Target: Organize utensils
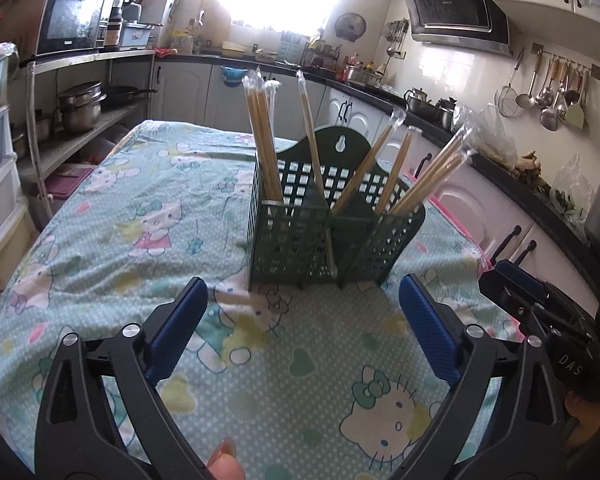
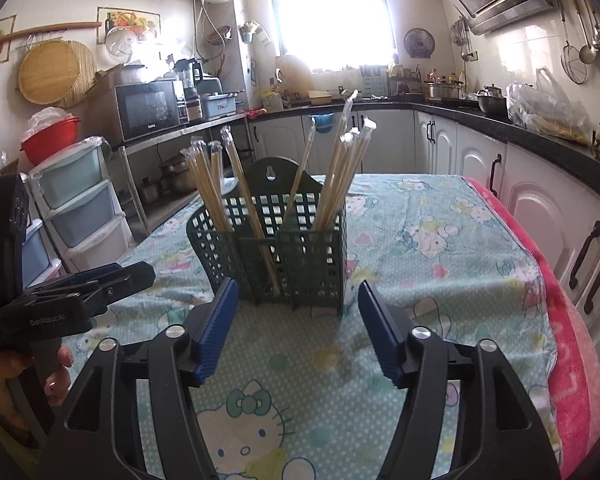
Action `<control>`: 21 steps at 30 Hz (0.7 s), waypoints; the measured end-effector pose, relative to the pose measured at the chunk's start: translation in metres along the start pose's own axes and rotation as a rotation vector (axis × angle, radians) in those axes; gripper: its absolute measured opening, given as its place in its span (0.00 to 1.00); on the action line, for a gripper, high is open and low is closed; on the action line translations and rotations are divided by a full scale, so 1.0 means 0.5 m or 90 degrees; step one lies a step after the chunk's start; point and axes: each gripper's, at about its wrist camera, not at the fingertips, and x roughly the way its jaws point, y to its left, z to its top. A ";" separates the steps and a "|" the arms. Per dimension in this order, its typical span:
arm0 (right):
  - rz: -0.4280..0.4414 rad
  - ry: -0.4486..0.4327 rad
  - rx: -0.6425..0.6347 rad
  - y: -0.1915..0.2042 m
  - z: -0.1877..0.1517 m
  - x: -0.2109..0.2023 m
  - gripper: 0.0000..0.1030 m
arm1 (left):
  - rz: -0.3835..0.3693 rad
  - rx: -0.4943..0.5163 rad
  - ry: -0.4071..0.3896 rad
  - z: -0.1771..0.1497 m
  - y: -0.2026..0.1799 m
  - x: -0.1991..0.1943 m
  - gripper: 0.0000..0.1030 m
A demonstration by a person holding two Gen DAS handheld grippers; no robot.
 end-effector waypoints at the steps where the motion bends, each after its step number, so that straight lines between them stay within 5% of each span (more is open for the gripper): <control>1: -0.001 0.003 -0.001 -0.001 -0.004 0.000 0.63 | 0.000 -0.001 0.002 -0.004 -0.002 0.000 0.88; 21: -0.038 -0.009 0.003 -0.009 -0.069 0.010 0.88 | 0.004 0.014 -0.029 -0.078 -0.002 0.014 0.90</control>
